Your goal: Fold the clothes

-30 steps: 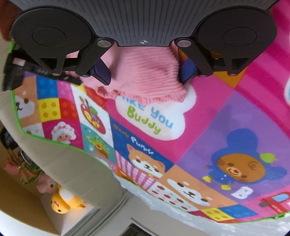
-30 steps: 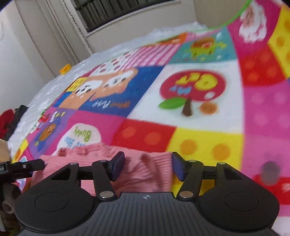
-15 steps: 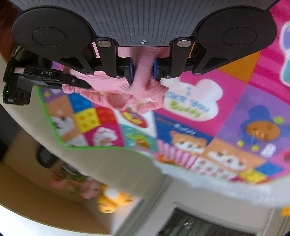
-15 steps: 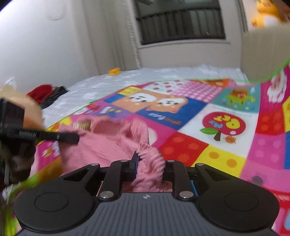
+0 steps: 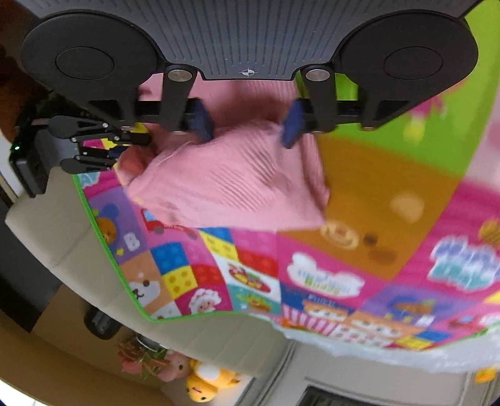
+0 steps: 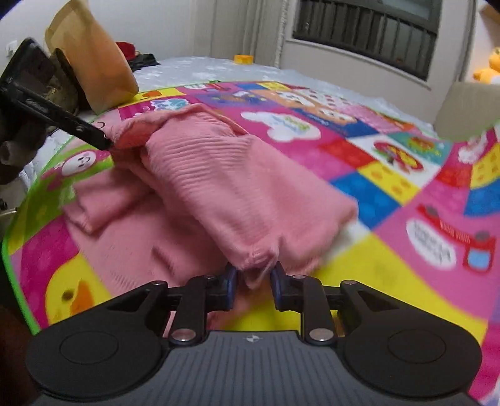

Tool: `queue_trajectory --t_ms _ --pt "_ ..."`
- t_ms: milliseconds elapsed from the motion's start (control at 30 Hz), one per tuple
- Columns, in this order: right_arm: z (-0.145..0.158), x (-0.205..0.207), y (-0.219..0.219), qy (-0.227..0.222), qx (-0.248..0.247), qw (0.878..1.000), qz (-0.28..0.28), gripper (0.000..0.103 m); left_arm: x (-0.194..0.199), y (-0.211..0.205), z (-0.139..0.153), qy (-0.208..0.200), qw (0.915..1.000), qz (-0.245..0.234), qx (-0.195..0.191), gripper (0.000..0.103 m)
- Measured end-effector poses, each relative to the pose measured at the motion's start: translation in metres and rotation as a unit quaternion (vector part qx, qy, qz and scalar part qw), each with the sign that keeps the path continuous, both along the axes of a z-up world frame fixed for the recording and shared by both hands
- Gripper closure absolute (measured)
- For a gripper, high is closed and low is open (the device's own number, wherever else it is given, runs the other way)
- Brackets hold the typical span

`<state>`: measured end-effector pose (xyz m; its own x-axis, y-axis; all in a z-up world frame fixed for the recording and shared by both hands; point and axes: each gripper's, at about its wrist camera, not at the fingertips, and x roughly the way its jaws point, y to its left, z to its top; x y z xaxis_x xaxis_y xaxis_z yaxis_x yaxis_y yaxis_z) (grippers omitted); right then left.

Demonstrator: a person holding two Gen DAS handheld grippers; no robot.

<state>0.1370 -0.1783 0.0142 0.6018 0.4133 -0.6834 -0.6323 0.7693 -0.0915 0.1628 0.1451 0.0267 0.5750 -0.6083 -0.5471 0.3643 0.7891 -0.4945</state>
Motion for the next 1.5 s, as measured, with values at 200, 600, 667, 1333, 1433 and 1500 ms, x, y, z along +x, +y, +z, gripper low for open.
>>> queue_trajectory --t_ms 200,600,667,1333,1433,1500 --pt "0.011 -0.019 -0.052 0.033 0.103 0.991 -0.078 0.047 -0.011 0.031 0.006 0.008 0.9966 0.032 -0.076 0.019" --pt "-0.015 0.039 -0.035 0.079 0.264 0.940 -0.203 0.059 0.041 -0.019 -0.023 0.069 0.9879 0.107 -0.089 0.047" --pt "-0.011 0.038 -0.014 0.033 0.209 0.960 -0.185 0.083 0.039 -0.025 -0.016 0.049 0.9914 0.103 -0.064 0.067" --pt "-0.024 -0.032 -0.024 0.000 0.122 0.976 -0.180 0.056 -0.059 -0.024 -0.023 0.036 0.9973 0.064 0.001 0.055" --pt "-0.012 -0.034 -0.029 -0.017 0.118 0.976 -0.181 0.040 -0.064 -0.022 -0.009 0.009 0.9979 0.064 0.009 0.040" --pt "-0.003 -0.035 -0.033 -0.028 0.123 0.975 -0.182 0.032 -0.068 -0.021 0.008 -0.019 0.9981 0.059 0.000 0.032"
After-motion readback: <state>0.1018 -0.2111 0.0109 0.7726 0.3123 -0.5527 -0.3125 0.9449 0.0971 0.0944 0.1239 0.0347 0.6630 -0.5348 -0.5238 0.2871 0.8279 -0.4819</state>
